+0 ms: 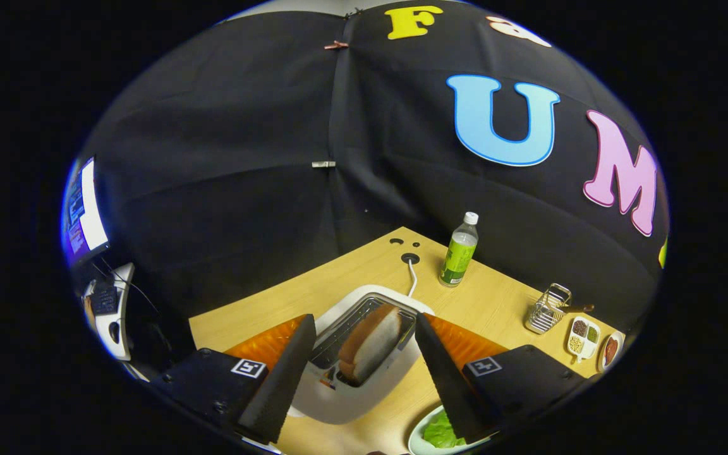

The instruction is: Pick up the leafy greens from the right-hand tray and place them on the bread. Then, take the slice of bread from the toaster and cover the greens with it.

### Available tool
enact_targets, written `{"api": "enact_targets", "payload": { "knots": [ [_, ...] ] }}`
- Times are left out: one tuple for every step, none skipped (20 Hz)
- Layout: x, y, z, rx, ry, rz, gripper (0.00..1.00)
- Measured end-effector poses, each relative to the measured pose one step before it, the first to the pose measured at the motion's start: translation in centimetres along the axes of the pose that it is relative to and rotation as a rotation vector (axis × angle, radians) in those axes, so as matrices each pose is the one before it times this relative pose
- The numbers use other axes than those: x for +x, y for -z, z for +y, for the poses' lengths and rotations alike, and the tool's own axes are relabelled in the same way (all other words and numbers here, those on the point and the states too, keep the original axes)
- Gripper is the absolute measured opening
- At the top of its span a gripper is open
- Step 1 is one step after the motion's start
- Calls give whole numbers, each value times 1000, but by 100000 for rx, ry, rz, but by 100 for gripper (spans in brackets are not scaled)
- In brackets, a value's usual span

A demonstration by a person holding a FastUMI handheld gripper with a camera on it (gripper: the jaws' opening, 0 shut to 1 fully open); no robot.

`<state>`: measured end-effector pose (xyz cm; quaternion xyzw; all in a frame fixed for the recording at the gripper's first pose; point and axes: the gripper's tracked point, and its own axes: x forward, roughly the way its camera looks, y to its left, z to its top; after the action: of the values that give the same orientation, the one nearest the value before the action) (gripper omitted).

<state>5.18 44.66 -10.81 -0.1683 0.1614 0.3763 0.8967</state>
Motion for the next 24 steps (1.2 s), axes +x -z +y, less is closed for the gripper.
{"api": "enact_targets", "payload": {
  "knots": [
    [772,663,-28,-2700,1964,1441,98],
    [908,343,73,-1985,2169,1179,98],
    [756,361,-89,-966,2220,1391,95],
    [696,575,-11,-275,1746,1675,95],
    [405,447,-85,289,1177,1638,90],
    [372,390,15,111,1206,1633,86],
    [271,344,-197,70,1705,1324,79],
    [189,233,-349,917,2477,1186,74],
    [101,3,126,2126,873,289,60],
    [-62,-74,94,1090,1321,388,47],
    [164,112,194,927,620,880,42],
    [-225,-175,-3,145,1142,616,37],
    [-58,-145,-488,-247,2849,105,32],
    [-131,105,-6,1327,-19,606,24],
    [109,252,77,2124,-535,1560,20],
    [-103,-8,309,1788,-2054,955,20],
    [-120,-183,-52,196,-887,265,18],
    [-168,-348,-203,539,-1113,189,17],
    [-203,-459,-66,1832,-1483,-570,15],
    [-295,-472,-44,1874,-836,-881,15],
    [-420,-538,-31,1336,-1299,-795,15],
    [-552,-611,-32,494,-1151,-1024,15],
    [-743,-852,-27,-143,-1028,-1955,15],
    [-724,-804,-55,-148,-1148,-2194,15]
  ]
}}
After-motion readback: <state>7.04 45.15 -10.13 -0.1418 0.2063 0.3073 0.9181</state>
